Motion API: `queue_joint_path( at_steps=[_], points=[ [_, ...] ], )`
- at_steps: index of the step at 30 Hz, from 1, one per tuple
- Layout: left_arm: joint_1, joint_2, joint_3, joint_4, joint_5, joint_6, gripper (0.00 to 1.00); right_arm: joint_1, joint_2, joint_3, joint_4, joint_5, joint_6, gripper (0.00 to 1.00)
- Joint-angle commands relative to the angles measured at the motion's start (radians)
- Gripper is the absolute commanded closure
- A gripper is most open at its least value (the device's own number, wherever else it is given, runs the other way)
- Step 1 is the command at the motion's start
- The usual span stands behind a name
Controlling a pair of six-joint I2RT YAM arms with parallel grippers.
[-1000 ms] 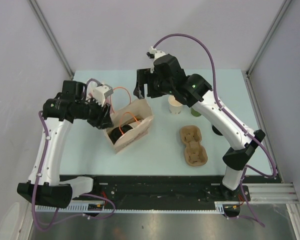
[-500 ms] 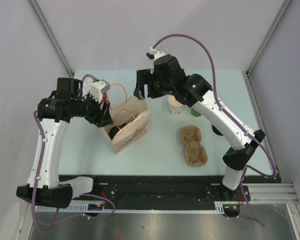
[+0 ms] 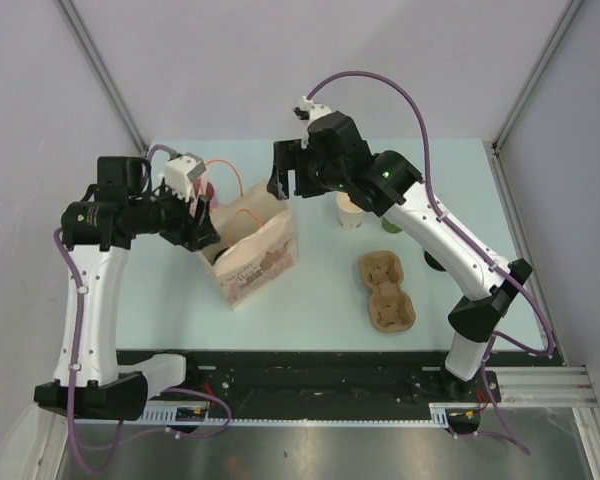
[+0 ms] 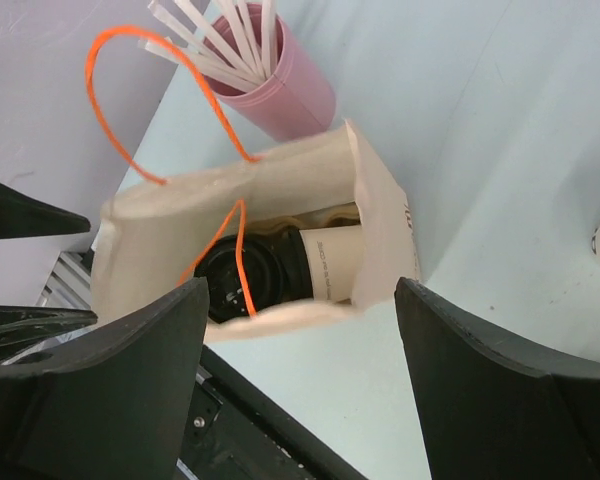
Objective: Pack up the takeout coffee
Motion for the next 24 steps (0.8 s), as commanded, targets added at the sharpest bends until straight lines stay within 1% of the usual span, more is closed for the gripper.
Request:
queue_joint_path(
  at_steps=[1,6,12,16,20,24],
  points=[
    [0.033,-0.023,0.064,0.034,0.015,-0.051,0.29,-0.016,-0.062,-0.020,0.079,-0.001,0.031,0.20],
    [0.088,-0.027,0.075,0.050,0.030,-0.076,0.29,-0.024,-0.059,-0.026,0.090,-0.006,0.044,0.20],
    [0.095,-0.041,0.042,0.050,0.085,-0.070,0.29,-0.024,-0.045,-0.031,0.103,-0.026,0.047,0.20],
    [0.095,-0.038,0.034,0.050,0.090,-0.064,0.29,-0.024,-0.039,-0.029,0.111,-0.035,0.044,0.20],
    [0.097,-0.018,0.080,0.051,0.075,-0.064,0.28,-0.029,-0.031,-0.025,0.114,-0.044,0.042,0.20],
    [0.102,0.006,0.162,0.051,0.060,-0.073,0.28,-0.033,-0.025,-0.020,0.119,-0.042,0.045,0.19]
  ],
)
